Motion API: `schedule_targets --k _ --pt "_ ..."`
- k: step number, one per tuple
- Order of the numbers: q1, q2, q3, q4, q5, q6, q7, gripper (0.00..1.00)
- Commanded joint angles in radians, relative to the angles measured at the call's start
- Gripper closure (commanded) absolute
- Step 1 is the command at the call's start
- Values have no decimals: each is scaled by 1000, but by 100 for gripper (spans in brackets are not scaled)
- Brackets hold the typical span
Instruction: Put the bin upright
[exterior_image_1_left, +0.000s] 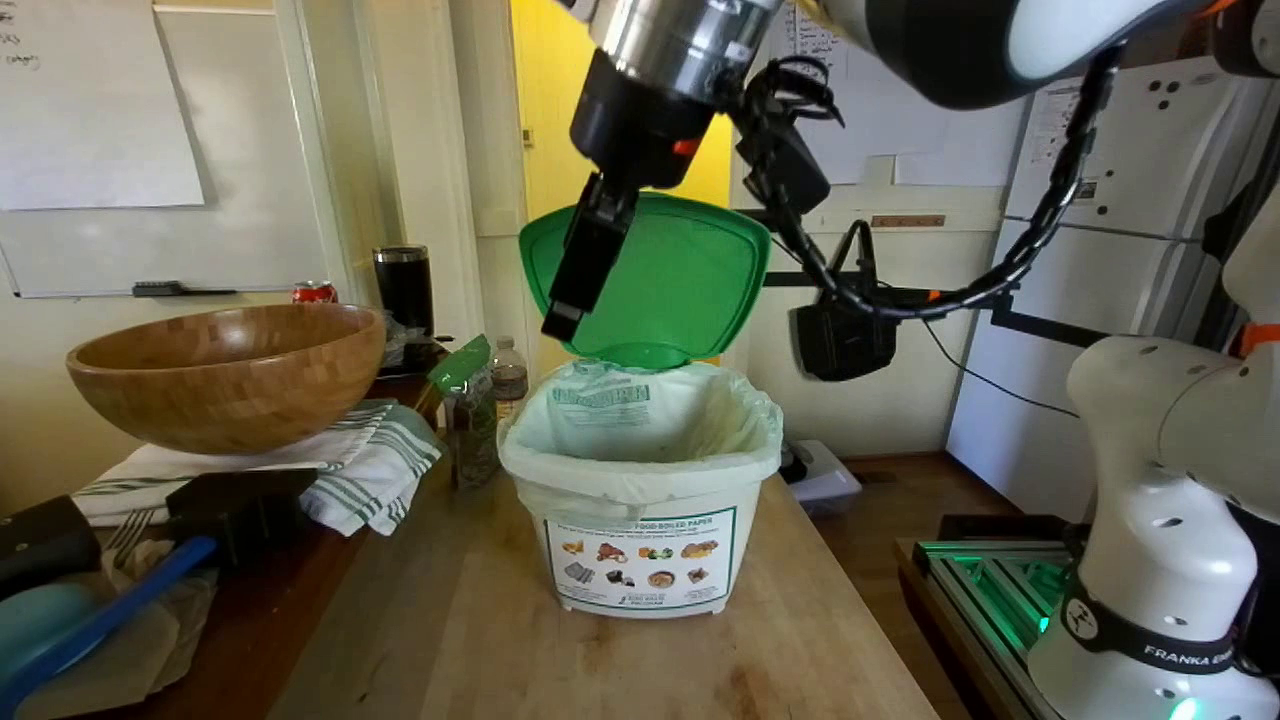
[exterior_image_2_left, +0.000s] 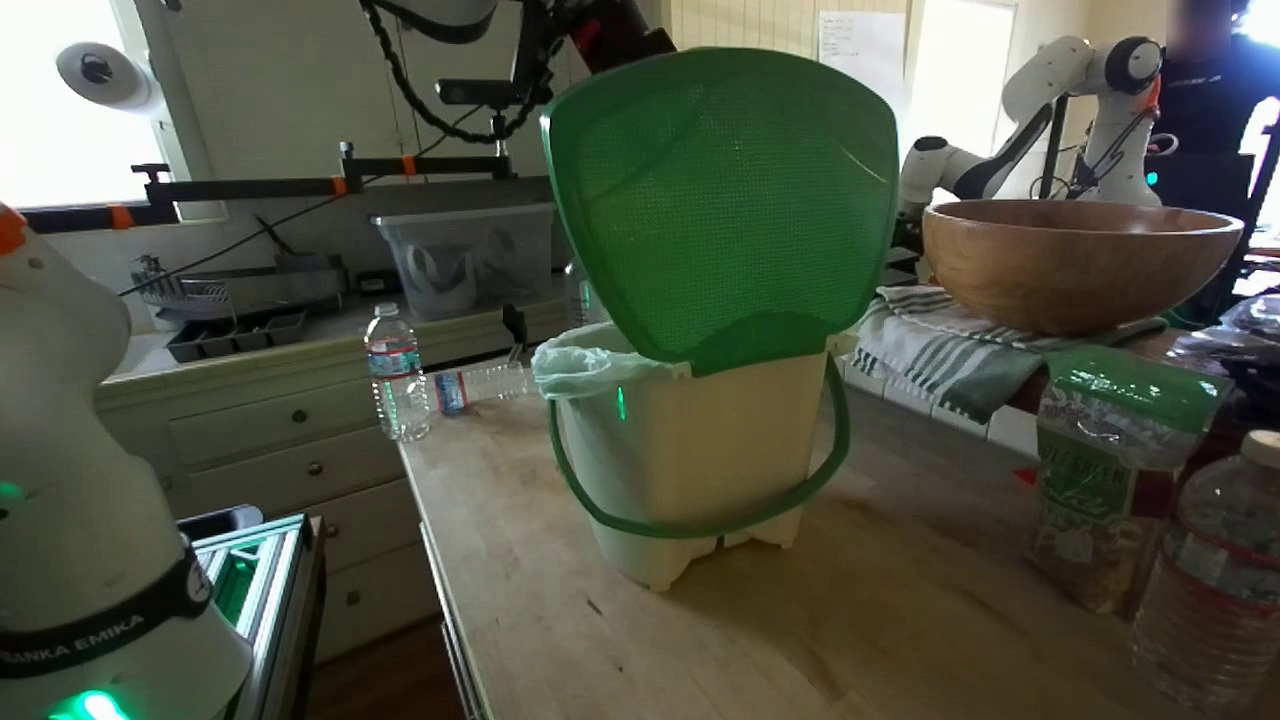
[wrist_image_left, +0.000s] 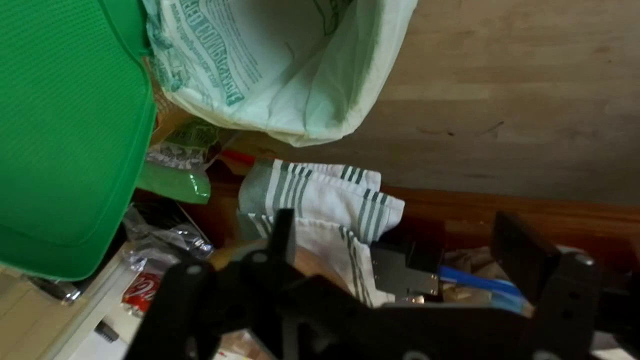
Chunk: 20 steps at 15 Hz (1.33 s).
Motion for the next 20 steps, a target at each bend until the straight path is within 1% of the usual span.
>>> schedule_targets --k 1,6,9,13,14,15,18,20 --pt "-40 -96 8 -17 19 50 32 0" --pt "-109 -138 -29 40 58 93 24 0" --pt "-148 -132 -70 72 101 124 5 0" --pt "-192 -131 -124 79 157 190 -2 0" --pt "-200 -128 -137 86 175 196 -9 22" --pt "-204 -124 -152 86 197 209 -20 26" --pt "-216 -106 -186 88 250 223 -52 50" --pt "-214 -90 -209 96 290 203 -94 65"
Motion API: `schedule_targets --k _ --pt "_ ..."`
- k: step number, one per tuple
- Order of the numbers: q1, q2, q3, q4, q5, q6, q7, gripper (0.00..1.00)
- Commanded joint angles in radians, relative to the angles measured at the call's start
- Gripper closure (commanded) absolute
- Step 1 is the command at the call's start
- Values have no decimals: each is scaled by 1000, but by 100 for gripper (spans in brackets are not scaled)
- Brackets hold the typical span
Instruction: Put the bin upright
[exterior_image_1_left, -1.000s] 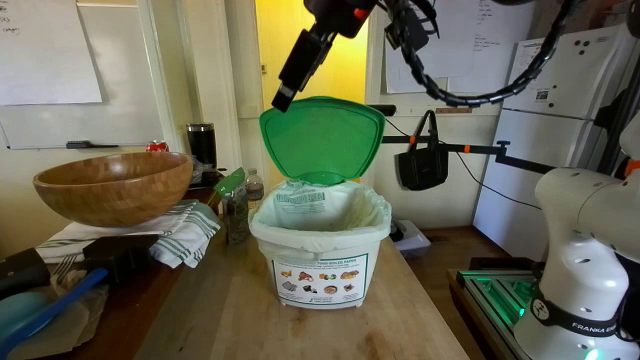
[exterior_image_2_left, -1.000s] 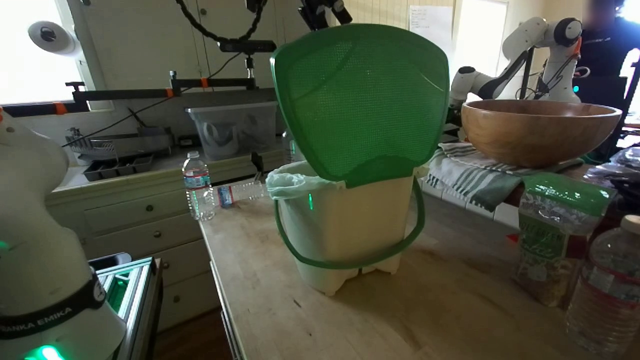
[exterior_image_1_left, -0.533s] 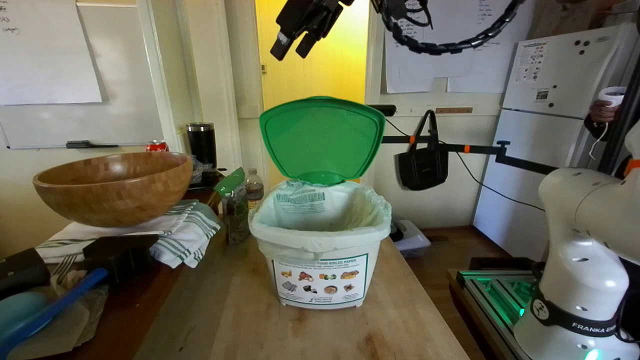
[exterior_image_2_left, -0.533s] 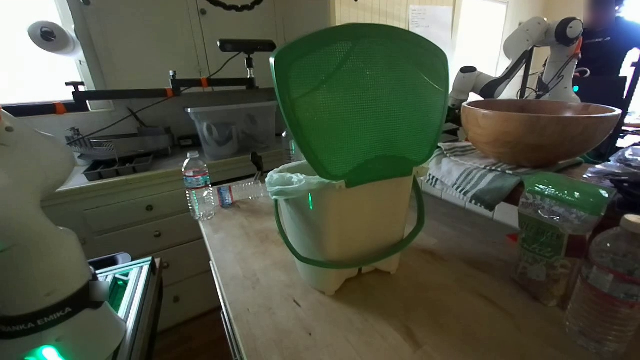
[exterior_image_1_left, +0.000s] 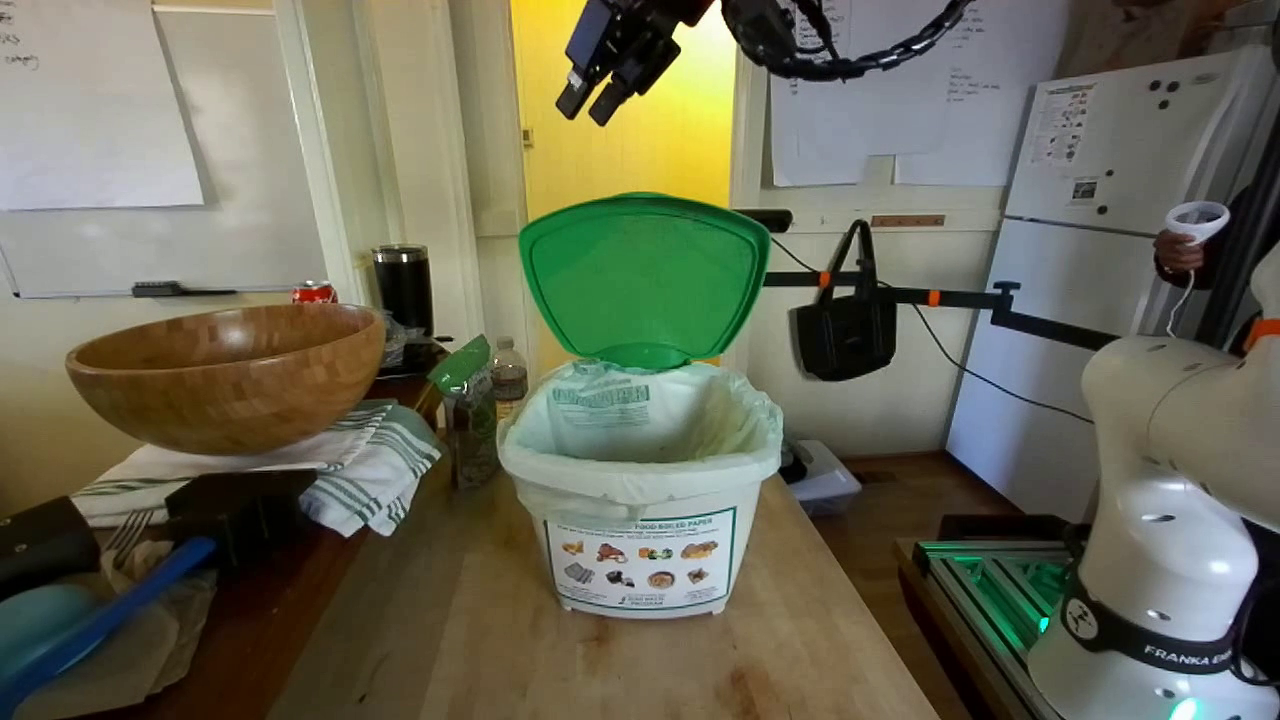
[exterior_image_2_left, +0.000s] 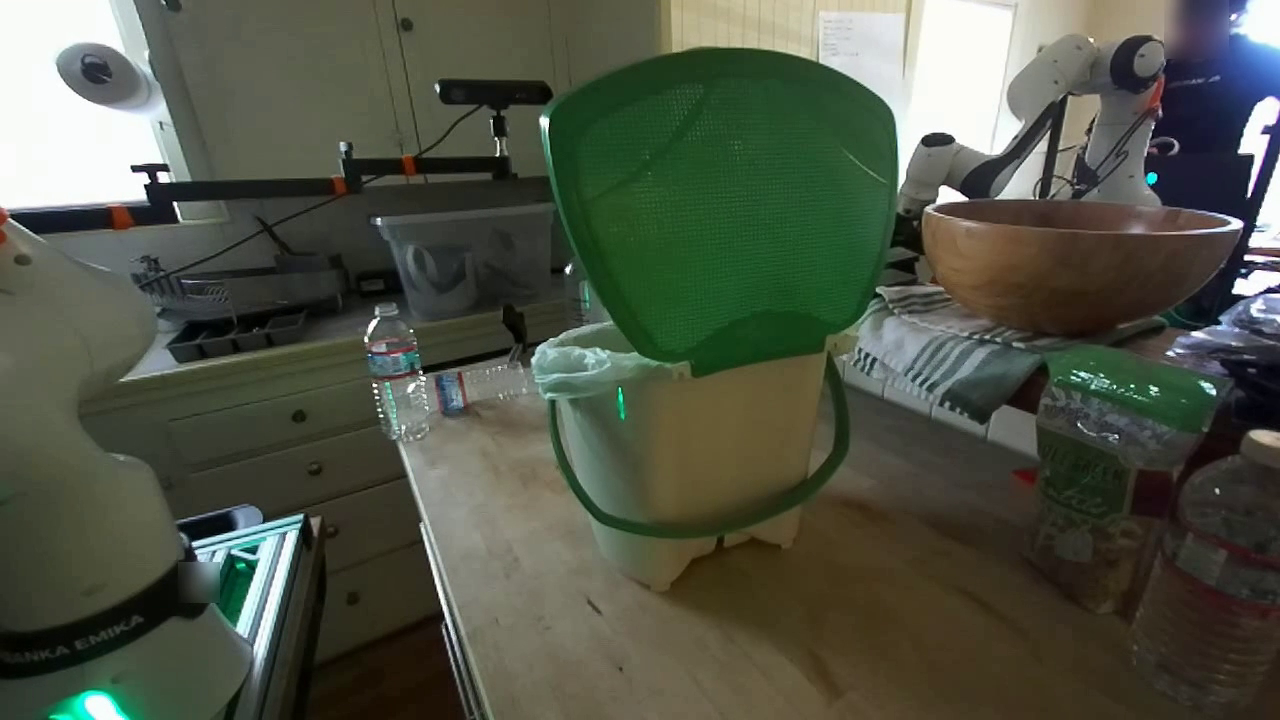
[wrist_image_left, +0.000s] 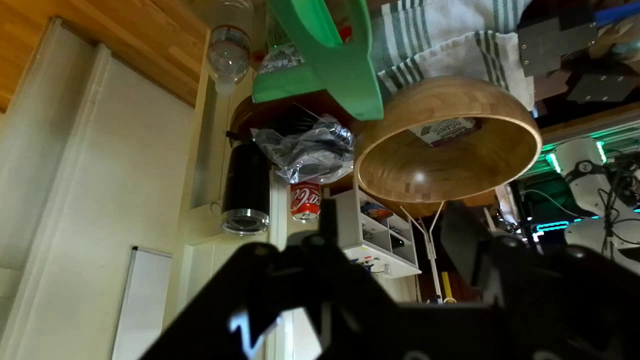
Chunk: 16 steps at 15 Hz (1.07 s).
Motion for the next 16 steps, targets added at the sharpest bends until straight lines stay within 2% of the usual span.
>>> schedule_targets --k 1,4,5,10,14,16 --pt "-4 42 -32 20 86 -12 -80 74" --pt "3 64 -65 18 147 -26 -155 96" --pt "-3 71 -70 20 157 -33 -163 100" --pt "-27 76 -85 19 161 -128 -180 100" --pt "-20 81 -91 18 183 -232 -203 100" --pt "-15 88 -92 15 194 -249 -217 100"
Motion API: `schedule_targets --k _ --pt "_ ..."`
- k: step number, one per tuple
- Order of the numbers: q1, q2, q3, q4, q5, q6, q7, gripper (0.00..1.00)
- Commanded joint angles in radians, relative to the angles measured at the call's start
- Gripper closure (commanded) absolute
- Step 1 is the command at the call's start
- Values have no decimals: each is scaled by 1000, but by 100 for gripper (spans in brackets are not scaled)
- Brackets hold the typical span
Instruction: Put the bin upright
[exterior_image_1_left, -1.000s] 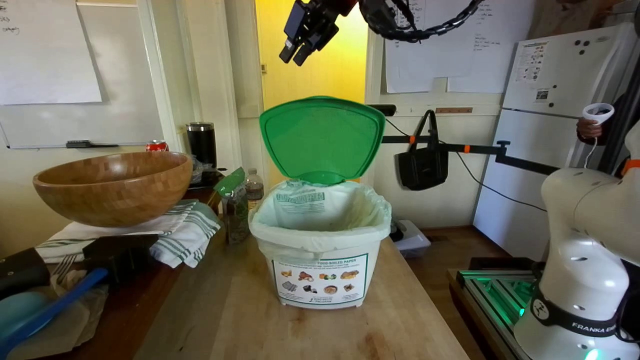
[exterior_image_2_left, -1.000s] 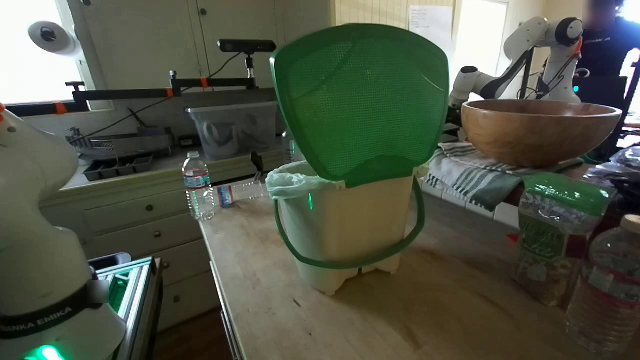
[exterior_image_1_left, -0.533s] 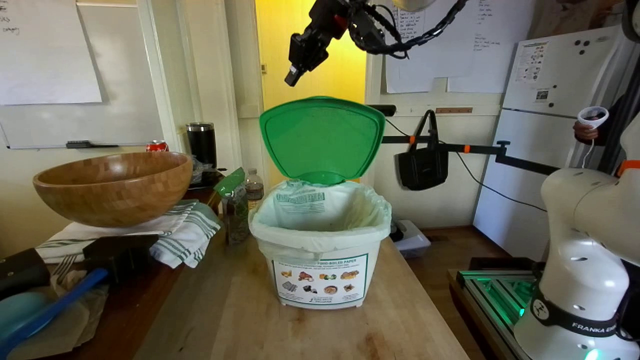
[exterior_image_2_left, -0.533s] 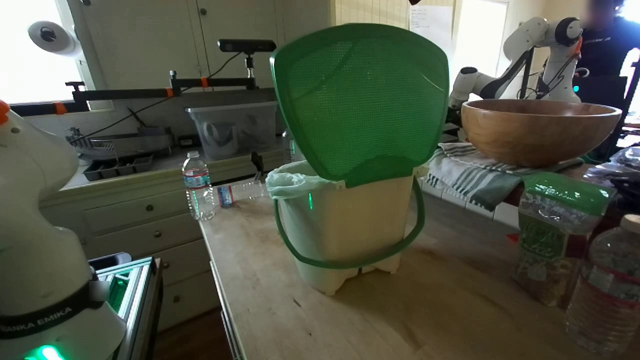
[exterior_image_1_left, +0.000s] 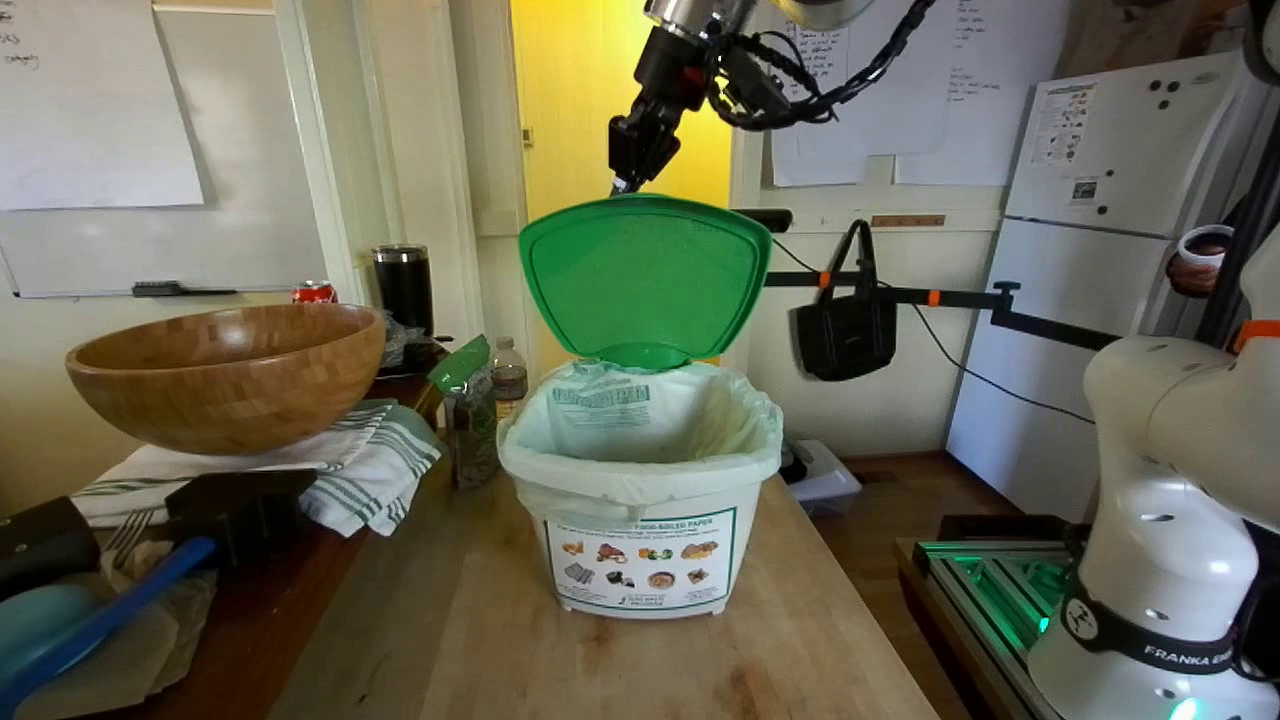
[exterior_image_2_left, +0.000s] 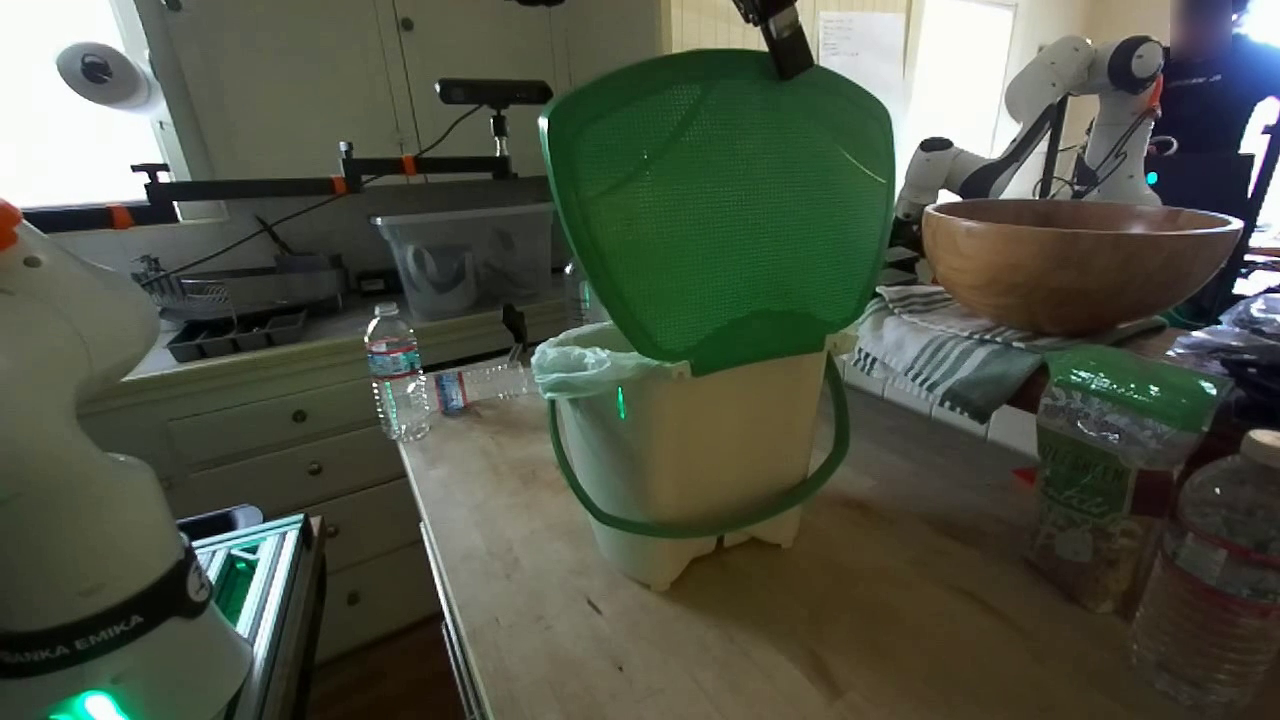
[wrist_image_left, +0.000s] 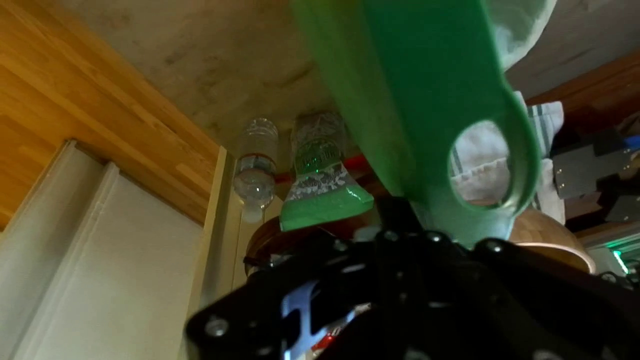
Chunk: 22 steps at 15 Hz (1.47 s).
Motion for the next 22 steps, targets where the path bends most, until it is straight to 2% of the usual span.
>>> schedule_targets --k 1,9,14,15,17,22 --pt "12 20 -8 10 62 -46 -61 100" --pt "36 58 -10 1 177 -92 -175 100" --pt "44 60 7 1 171 -145 -189 100" --pt "47 54 12 -1 164 -160 -192 74" --pt "52 47 24 -1 153 -196 -203 67" --pt "63 39 51 1 113 -298 -238 29"
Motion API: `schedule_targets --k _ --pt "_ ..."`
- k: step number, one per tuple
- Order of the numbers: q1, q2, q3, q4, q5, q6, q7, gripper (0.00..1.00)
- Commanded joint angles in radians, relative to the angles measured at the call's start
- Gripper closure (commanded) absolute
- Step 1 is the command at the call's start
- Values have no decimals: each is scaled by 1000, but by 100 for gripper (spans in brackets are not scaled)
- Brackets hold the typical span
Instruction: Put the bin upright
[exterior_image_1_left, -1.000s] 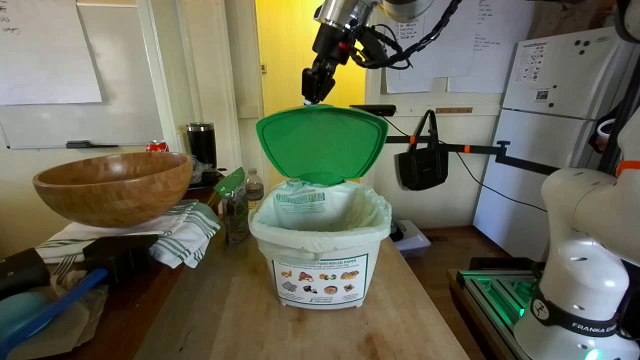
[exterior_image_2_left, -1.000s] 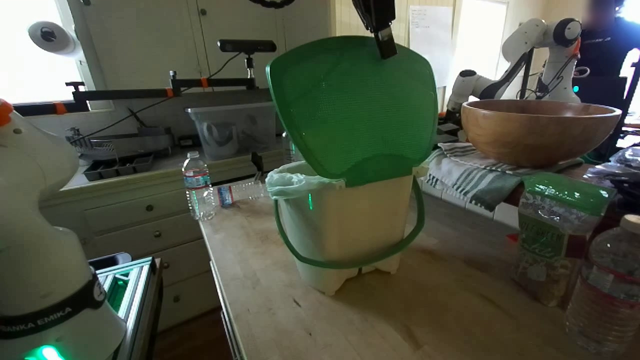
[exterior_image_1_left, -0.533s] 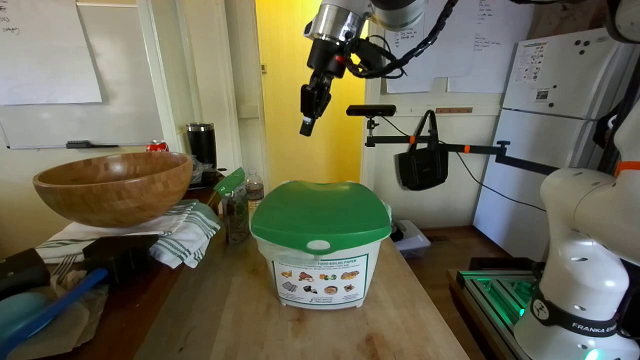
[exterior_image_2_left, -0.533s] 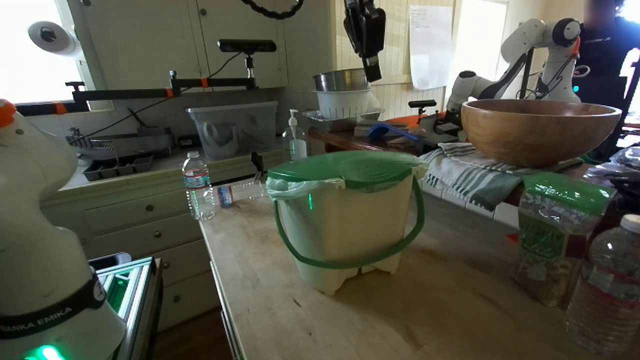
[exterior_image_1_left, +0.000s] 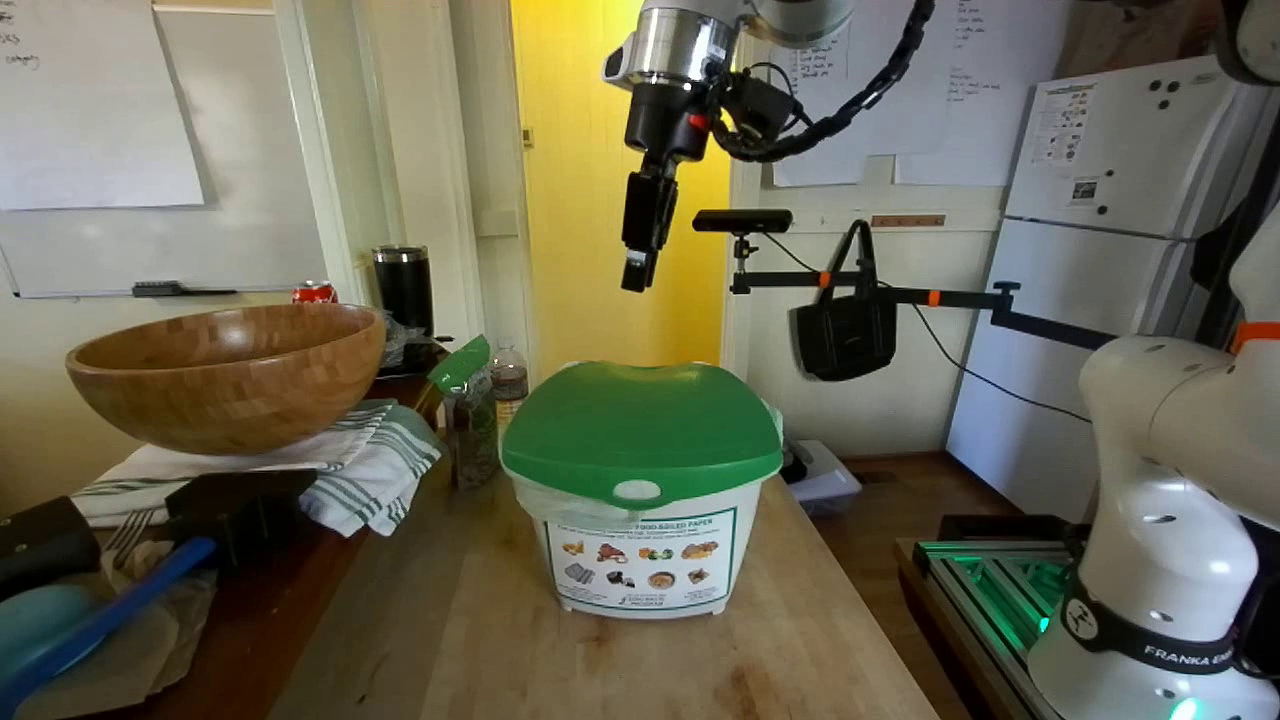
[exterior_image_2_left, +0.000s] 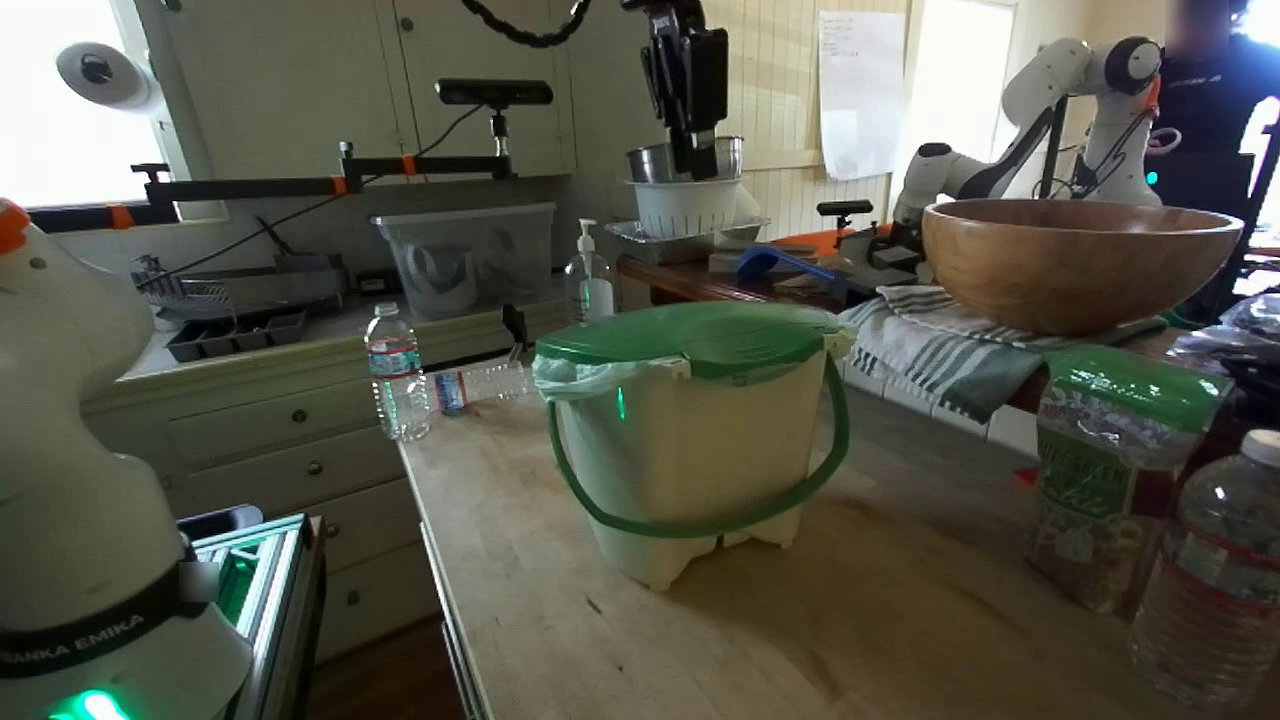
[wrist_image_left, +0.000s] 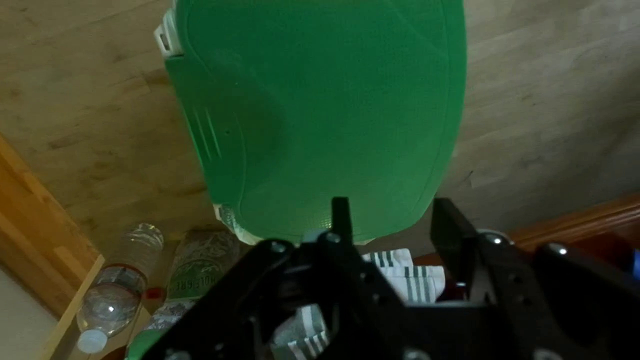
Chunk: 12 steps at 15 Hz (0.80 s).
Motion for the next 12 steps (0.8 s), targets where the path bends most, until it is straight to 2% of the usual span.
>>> schedule_targets --k 1,4,7,12 --pt "10 -13 13 0 -39 -74 -38 20" --pt "14 -15 25 -6 -71 -80 -63 1" --pt "19 -25 35 -20 -109 -61 -88 0" --pt "19 -7 32 -1 -98 -54 -75 0"
